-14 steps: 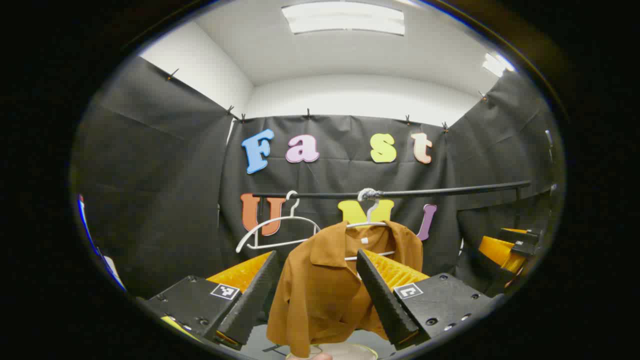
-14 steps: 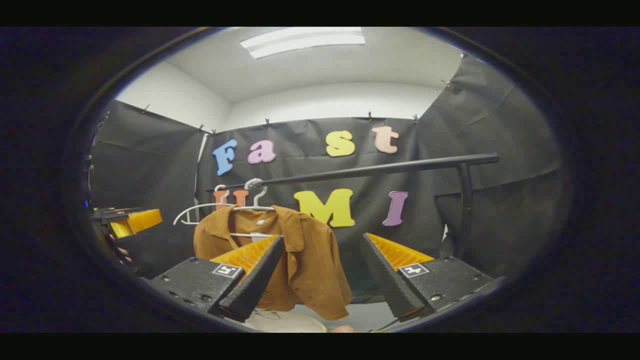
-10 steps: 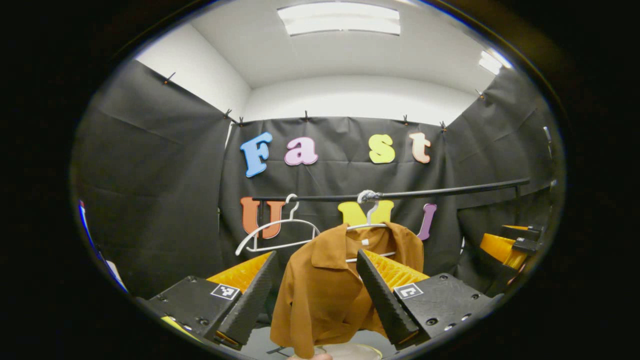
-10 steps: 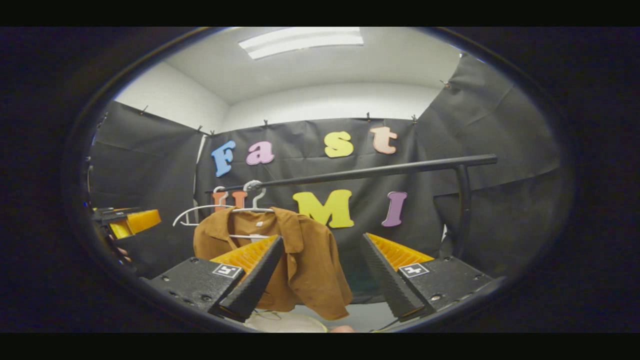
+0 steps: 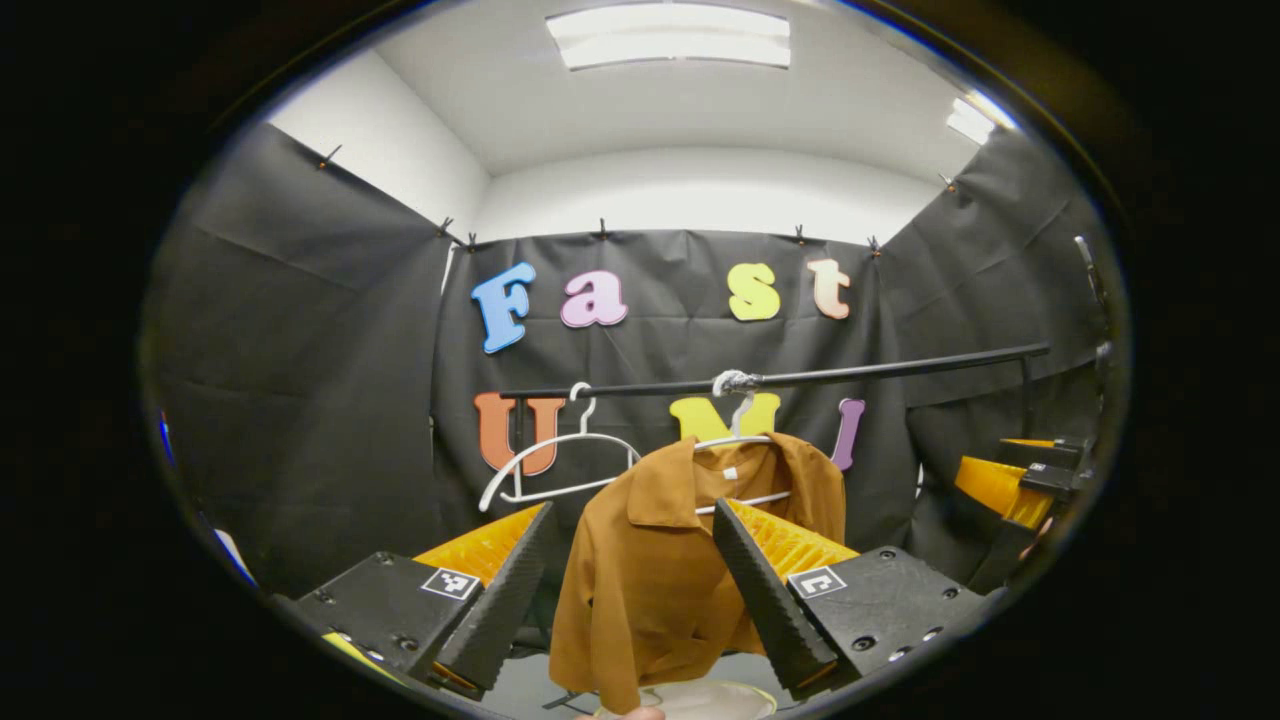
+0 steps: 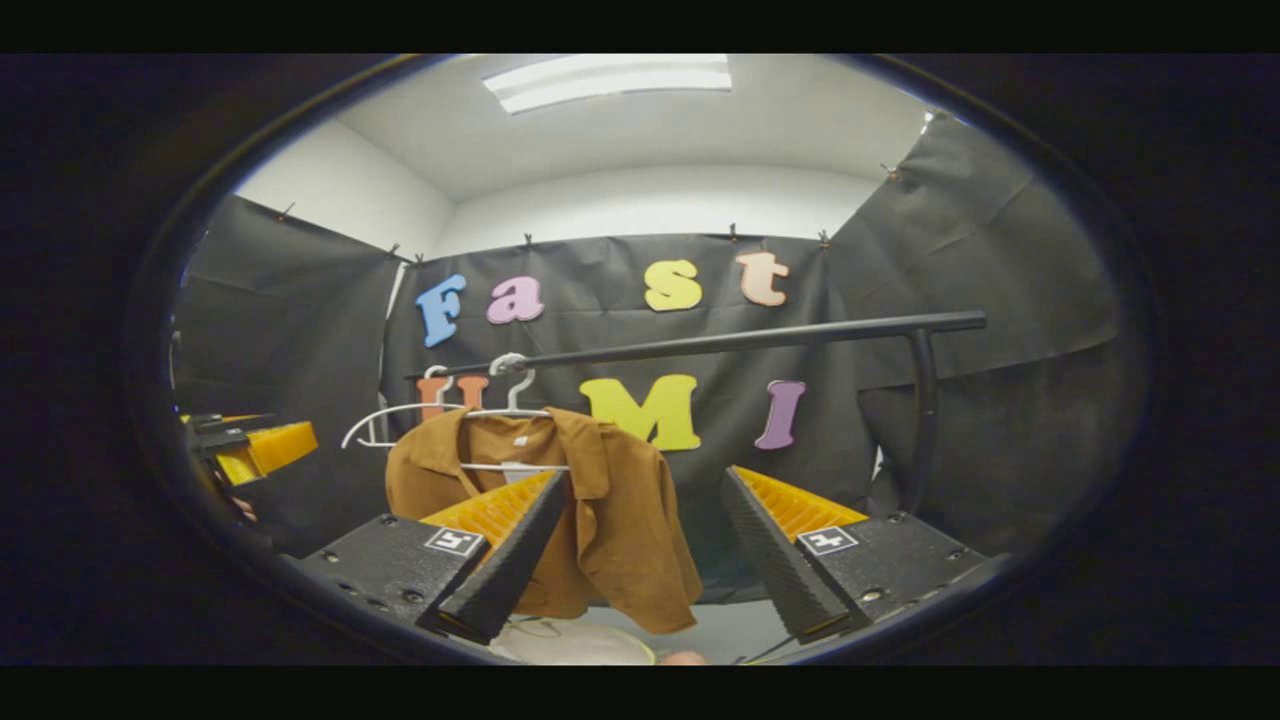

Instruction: Grasp the clothes on the hanger with both hands and then place them into the laundry hamper below.

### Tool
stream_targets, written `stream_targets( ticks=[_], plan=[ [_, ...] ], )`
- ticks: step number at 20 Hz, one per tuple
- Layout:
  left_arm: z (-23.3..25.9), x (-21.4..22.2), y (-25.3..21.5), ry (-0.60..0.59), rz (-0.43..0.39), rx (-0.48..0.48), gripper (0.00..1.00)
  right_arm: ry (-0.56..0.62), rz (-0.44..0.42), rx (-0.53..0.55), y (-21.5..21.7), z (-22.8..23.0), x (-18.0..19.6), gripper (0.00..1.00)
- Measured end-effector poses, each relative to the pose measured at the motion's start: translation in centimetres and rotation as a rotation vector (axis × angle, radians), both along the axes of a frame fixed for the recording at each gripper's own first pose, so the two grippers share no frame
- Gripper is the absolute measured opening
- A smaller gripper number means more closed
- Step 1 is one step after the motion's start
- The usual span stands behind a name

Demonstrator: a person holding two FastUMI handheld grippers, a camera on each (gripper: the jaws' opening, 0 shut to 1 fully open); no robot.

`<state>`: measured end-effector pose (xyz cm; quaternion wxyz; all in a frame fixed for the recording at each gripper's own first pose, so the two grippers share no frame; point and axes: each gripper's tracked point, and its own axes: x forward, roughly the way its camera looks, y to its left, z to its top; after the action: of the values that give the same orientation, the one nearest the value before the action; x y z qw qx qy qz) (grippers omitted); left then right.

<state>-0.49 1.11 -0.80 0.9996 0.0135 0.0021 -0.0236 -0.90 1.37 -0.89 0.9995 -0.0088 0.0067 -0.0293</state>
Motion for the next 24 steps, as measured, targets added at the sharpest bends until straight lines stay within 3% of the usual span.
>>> stream_targets(
  ticks=[11,17,18,19,20,24],
  plan=[
    [-5.0,1.1,-1.0,0.116,-0.121,-0.058,1.00,0.148,-0.063,0.050,1.8,-6.5,2.3,0.99],
    [-7.5,3.3,-3.7,0.157,-0.127,-0.081,0.96,0.209,0.051,0.091,3.2,-9.5,6.6,0.99],
    [-8.0,3.8,-4.1,0.167,-0.114,-0.084,1.00,0.221,0.071,0.102,3.2,-10.1,7.5,0.99],
    [-8.3,4.3,-4.5,0.172,-0.104,-0.089,0.92,0.232,0.089,0.113,3.2,-10.6,8.4,0.99],
    [-8.6,5.0,-4.9,0.177,-0.095,-0.094,1.00,0.243,0.108,0.123,3.2,-11.0,9.4,0.99],
    [-10.0,7.3,-6.0,0.213,-0.063,-0.116,1.00,0.288,0.157,0.160,2.8,-12.9,13.4,0.97]
  ],
)
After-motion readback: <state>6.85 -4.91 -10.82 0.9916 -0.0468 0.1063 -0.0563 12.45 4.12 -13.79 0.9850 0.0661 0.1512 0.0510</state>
